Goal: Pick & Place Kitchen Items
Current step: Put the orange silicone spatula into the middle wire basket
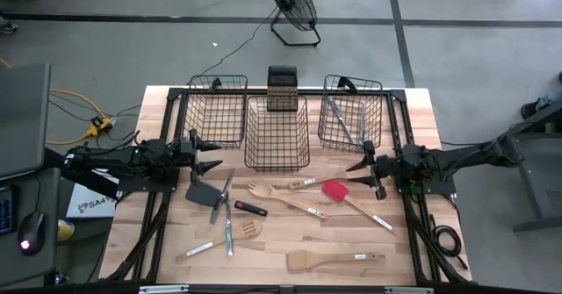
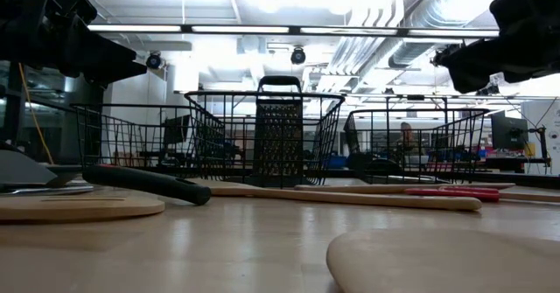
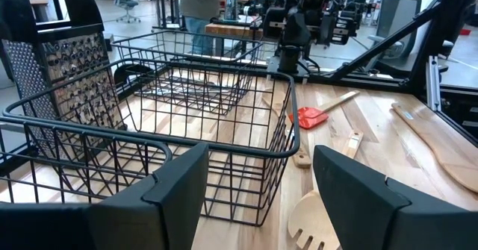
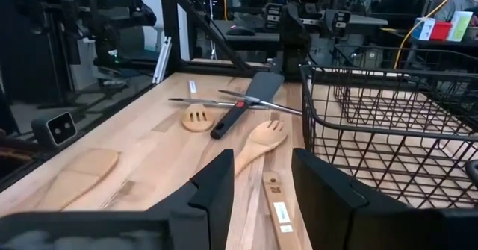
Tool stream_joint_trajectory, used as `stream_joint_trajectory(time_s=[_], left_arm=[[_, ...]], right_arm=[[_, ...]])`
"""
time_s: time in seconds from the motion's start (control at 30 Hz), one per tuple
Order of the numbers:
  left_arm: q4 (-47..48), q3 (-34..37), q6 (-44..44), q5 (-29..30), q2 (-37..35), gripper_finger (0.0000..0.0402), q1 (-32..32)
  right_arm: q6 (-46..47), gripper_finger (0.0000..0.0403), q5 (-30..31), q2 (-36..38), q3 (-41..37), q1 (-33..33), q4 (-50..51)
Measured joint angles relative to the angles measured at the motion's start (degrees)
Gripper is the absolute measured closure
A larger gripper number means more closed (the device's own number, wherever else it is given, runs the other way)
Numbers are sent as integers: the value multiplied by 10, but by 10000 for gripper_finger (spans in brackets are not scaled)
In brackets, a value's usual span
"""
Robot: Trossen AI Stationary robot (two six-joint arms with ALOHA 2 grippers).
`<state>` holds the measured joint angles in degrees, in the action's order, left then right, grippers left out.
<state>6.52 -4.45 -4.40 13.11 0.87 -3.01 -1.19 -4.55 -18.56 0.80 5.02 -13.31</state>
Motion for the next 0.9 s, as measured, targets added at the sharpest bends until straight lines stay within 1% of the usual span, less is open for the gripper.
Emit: stream_joint_trajectory(time_s=[0.3,0.47,0.57,0.7,0.9], left_arm=[[0,0,0,0,0,165,0],[0,0,0,0,0,165,0],[0,0,0,0,0,165,0],[0,0,0,0,0,165,0],[0,0,0,0,0,165,0]], right_arm=[[21,275,-3,2,1,0,26],[69,275,7,-7,32,0,84],[126,275,17,-13,61,0,148],[233,275,13,-25,97,0,238],[374,275,-22,-48,137,15,352]])
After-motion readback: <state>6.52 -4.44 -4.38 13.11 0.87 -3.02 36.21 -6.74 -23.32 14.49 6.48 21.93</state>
